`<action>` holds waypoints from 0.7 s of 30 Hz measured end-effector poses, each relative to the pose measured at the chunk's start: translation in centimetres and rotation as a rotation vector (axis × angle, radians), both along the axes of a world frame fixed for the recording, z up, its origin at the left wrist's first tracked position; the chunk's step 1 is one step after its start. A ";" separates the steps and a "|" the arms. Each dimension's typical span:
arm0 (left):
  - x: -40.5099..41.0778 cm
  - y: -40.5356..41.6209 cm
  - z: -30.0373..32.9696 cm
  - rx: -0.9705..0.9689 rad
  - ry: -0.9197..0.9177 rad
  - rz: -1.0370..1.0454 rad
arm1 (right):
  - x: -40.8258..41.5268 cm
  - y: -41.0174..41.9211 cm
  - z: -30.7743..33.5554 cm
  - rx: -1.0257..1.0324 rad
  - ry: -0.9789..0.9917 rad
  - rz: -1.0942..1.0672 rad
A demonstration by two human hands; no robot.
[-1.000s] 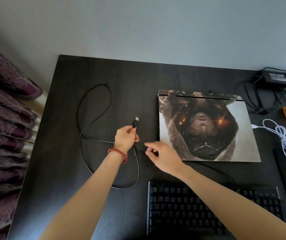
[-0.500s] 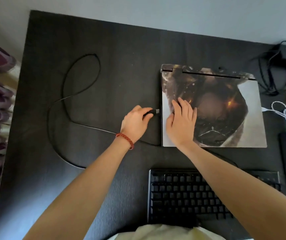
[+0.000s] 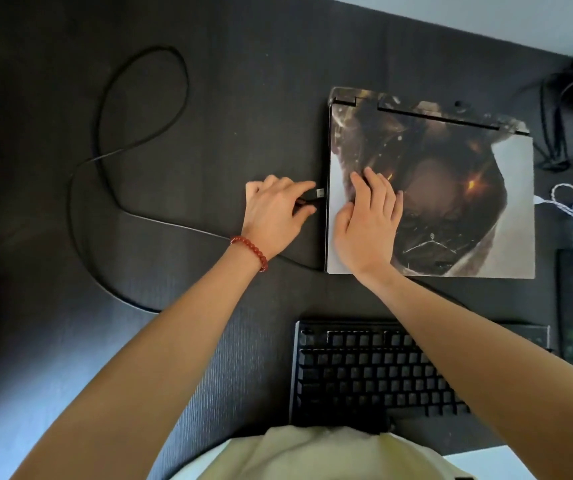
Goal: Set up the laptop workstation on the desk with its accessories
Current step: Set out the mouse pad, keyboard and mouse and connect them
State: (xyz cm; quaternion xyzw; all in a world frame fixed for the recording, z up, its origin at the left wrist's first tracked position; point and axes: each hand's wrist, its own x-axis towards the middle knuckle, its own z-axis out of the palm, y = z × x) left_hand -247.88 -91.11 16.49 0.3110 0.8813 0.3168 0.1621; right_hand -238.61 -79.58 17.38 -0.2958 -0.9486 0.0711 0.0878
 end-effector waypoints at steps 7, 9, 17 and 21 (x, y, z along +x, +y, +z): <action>0.0 0.4 -0.1 0.081 0.009 0.071 | -0.1 0.0 0.0 0.007 0.009 -0.004; -0.2 0.4 -0.2 0.091 0.021 0.064 | -0.1 -0.1 0.0 0.011 0.007 -0.002; -1.2 0.9 -0.1 0.099 0.068 -0.002 | -0.1 -0.1 -0.1 0.028 -0.045 0.004; -1.6 1.1 0.0 0.109 0.035 0.002 | -0.1 -0.1 0.1 0.012 -0.068 -0.001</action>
